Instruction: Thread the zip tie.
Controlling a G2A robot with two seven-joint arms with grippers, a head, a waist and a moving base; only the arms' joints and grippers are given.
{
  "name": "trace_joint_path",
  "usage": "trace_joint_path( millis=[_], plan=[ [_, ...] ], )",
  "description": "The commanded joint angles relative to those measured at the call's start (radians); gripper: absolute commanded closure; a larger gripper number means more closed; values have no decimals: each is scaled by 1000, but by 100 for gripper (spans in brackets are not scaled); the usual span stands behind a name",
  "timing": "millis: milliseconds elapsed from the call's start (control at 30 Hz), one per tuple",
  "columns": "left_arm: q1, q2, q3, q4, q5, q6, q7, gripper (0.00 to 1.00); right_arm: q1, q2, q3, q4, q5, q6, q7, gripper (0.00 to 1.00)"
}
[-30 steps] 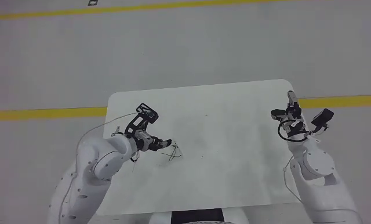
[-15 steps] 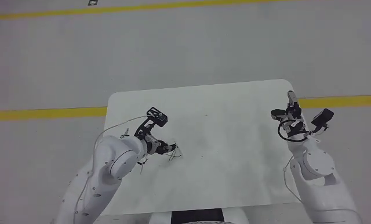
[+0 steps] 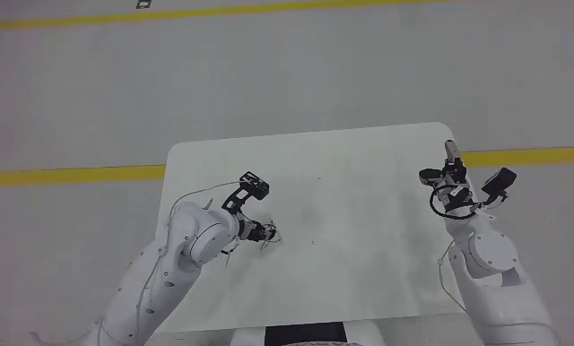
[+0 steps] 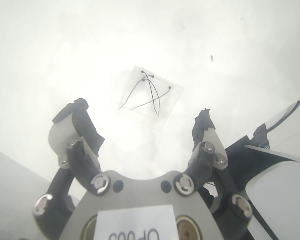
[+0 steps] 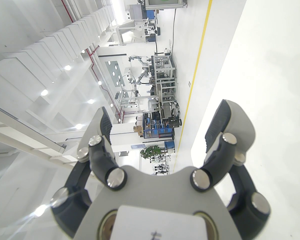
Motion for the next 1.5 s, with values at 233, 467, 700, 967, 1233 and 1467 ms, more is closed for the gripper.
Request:
trace_joint_path(
  millis=[233,467,700,967,1233,1467],
  plan=[
    [6,-1,9,2,-7,-10,10,0,0,0,0,0,0,0,0,0],
    [-26,-13,88,33,57,69,25,0,0,0,0,0,0,0,0,0],
    [-78,-32,160,80,77,139,-6,0,0,0,0,0,0,0,0,0],
    [-78,-32,160,80,77,139,-6,0,0,0,0,0,0,0,0,0],
    [-72,-31,167,98,85,140,4,0,0,0,0,0,0,0,0,0],
    [-72,-31,167,98,85,140,4,0,0,0,0,0,0,0,0,0]
  ],
)
